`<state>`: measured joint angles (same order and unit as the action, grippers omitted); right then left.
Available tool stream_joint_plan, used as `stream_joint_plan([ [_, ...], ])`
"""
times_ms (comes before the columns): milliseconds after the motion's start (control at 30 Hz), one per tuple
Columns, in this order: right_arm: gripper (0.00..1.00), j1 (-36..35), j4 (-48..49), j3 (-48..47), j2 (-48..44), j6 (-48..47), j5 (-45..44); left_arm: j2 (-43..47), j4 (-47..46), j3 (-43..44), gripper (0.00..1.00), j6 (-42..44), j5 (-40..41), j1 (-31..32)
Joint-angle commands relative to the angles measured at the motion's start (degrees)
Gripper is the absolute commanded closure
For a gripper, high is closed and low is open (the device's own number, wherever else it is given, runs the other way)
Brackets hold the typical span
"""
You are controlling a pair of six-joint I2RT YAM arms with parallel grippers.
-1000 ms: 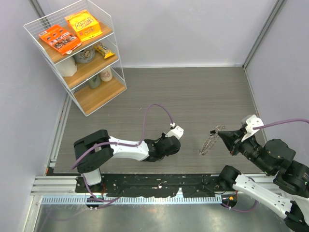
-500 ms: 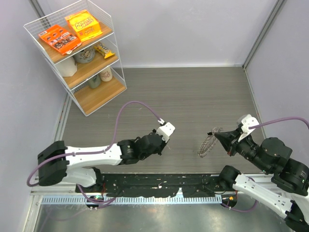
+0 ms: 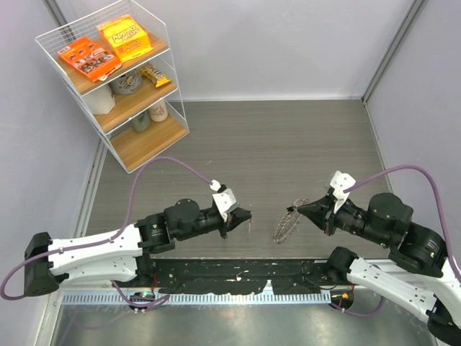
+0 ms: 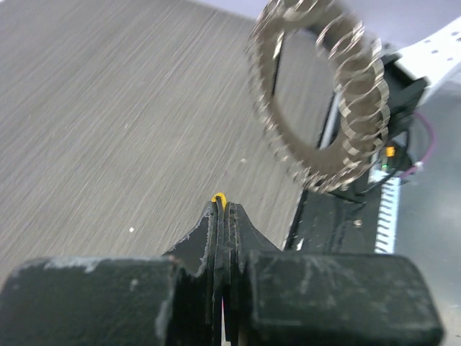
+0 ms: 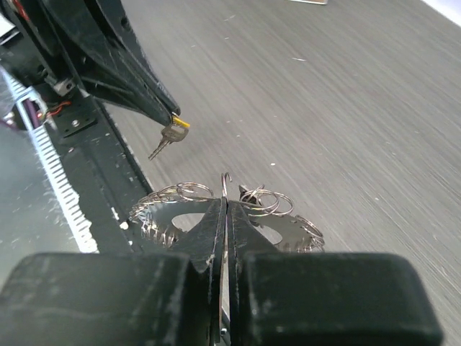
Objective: Put the keys on the keyring
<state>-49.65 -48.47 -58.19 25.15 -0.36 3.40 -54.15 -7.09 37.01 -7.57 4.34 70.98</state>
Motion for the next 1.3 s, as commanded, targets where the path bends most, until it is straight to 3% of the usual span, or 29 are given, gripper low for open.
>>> stream_joint_plan([
  [0, 0.95, -0.01, 7.15, -0.17, 3.41, -2.36, 9.86, 4.13, -5.65, -0.28, 1.00, 2.04, -9.42, 0.21],
  [200, 0.95, -0.10, 9.18, 0.10, 5.26, -2.63, 14.36, 7.39, -7.58, -1.42, 1.00, 3.18, -13.56, 0.21],
  [433, 0.94, -0.01, 8.66, 0.62, 4.48, -2.45, 11.11, 3.98, -5.74, -3.43, 0.97, 4.49, -6.20, 0.21],
  [733, 0.95, -0.01, 6.28, 1.07, 1.93, -1.84, 7.85, -15.96, -17.15, -7.92, 1.00, 5.02, 0.84, 0.12],
  [1000, 0.95, -0.01, 4.44, 1.33, 0.43, -1.75, 6.10, -34.42, -19.10, -2.39, 1.00, 4.59, -0.73, 0.12],
  [1267, 0.95, -0.01, 4.08, 1.42, 0.25, -1.66, 5.21, -34.10, -21.21, -2.38, 0.62, 3.97, -1.17, 0.12],
])
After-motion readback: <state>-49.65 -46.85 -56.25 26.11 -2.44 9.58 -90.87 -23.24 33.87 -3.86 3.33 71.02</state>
